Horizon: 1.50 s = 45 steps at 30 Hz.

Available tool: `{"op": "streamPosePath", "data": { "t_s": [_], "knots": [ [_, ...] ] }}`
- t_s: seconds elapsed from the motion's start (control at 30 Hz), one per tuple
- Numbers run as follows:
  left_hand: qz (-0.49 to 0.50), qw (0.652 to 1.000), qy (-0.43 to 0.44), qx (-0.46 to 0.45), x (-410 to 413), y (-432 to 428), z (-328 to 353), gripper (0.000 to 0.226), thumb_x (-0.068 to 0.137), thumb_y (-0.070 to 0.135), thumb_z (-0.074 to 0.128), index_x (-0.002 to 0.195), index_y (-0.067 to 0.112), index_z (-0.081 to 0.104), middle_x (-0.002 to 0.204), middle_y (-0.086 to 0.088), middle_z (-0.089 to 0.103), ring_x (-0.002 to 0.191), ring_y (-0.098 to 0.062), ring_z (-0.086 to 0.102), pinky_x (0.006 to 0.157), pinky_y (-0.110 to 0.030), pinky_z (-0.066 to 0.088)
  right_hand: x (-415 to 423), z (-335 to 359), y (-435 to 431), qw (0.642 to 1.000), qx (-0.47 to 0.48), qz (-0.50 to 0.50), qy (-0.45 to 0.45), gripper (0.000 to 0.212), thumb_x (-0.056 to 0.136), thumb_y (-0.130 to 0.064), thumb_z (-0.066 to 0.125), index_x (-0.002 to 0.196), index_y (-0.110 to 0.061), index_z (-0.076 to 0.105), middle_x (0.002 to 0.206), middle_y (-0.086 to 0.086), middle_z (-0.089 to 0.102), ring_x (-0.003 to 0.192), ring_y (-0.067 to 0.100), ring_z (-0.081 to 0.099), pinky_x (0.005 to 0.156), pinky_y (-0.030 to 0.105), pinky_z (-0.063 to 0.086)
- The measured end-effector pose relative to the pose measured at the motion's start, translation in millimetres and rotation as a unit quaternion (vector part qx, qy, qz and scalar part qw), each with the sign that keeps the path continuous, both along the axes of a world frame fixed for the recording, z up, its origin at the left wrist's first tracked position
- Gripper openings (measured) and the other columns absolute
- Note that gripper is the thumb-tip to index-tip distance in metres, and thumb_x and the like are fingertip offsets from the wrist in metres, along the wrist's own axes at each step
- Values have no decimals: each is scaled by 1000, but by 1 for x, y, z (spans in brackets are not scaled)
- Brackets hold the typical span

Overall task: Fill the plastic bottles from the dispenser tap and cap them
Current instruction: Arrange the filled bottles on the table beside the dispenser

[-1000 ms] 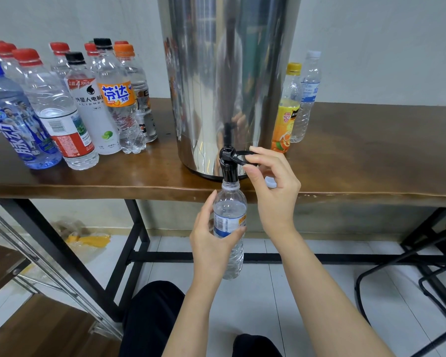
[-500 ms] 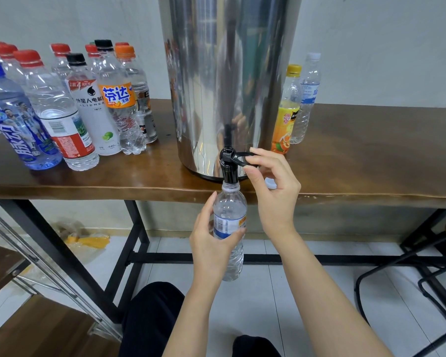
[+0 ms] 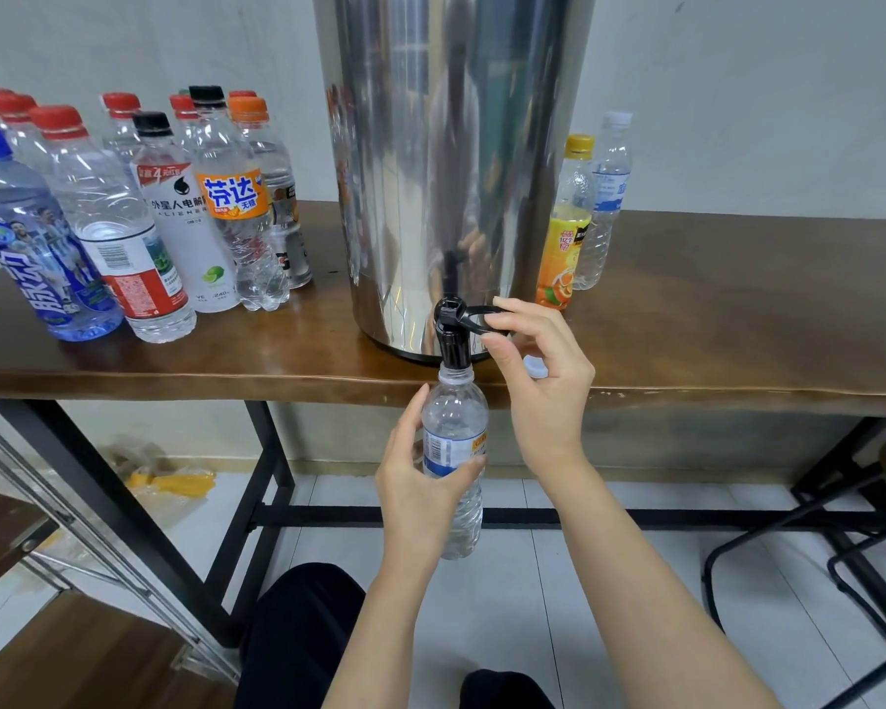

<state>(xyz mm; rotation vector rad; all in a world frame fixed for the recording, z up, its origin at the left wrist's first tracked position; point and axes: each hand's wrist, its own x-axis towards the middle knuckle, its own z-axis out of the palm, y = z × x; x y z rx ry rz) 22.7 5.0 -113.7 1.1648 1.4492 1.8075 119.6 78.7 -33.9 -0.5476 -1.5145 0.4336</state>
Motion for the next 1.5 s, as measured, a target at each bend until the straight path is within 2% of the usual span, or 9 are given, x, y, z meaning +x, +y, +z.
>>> {"op": "streamPosePath", "data": {
  "t_s": [0.27,0.47,0.7,0.83,0.93,1.03,1.13,1.3,1.5],
  "knots": [
    [2,1000,0,7,-1,3,-2,89,68,1,87,133,47,47,139,9,57,127,-10,56,103,-38,51,14,5,7,992,63,-35,-103,14,92,-23,65,101,-17,74,113,-7,65,92,19,60,81,34,52],
    [0,1000,0,9,-4,6,-6,88,66,13,88,134,51,47,140,10,56,129,-13,54,105,-44,49,19,14,11,966,162,-101,-176,28,97,-25,57,95,-5,76,101,7,71,91,24,60,89,15,42],
    [-2,1000,4,6,-7,8,-7,87,62,21,87,132,57,49,139,10,57,129,-13,55,106,-44,48,10,55,11,926,260,-116,-246,21,92,-27,64,85,-11,76,84,-4,70,81,20,51,66,24,43],
    [-7,1000,10,6,-9,8,-8,87,62,27,86,133,58,48,139,8,58,129,-16,55,105,-45,49,-16,76,17,949,136,-75,-275,16,90,-34,64,87,-23,76,80,-13,66,86,9,43,67,30,43],
    [-8,1000,13,3,-11,8,-7,87,62,26,87,132,60,47,138,9,58,129,-16,55,104,-44,50,-13,71,23,977,35,-27,-209,16,86,-36,68,97,-28,77,81,-24,64,87,6,50,73,28,46],
    [-8,1000,12,0,-12,9,-8,87,59,31,87,133,58,48,138,9,58,128,-17,56,104,-44,50,10,60,31,986,-49,-49,-154,19,89,-35,66,102,-25,75,92,-13,70,85,7,58,76,27,47],
    [-10,1000,15,-5,-12,9,-9,87,61,26,87,132,59,48,139,11,58,128,-16,56,104,-44,50,37,47,50,942,-164,-150,-250,19,91,-35,68,102,-20,71,100,-1,67,81,5,56,76,27,44],
    [-15,1000,18,-11,-12,8,-10,88,64,23,88,135,57,46,140,11,57,129,-16,55,104,-45,50,45,22,58,790,-272,-165,-524,53,91,-50,63,131,-17,55,123,9,51,113,29,53,87,40,46],
    [-23,999,13,-32,-14,5,-12,89,66,12,90,134,52,49,136,12,60,125,-16,58,101,-44,52,46,13,56,808,-259,-140,-509,27,97,-26,62,118,-11,65,114,10,54,100,28,55,87,39,47]
  ]
}}
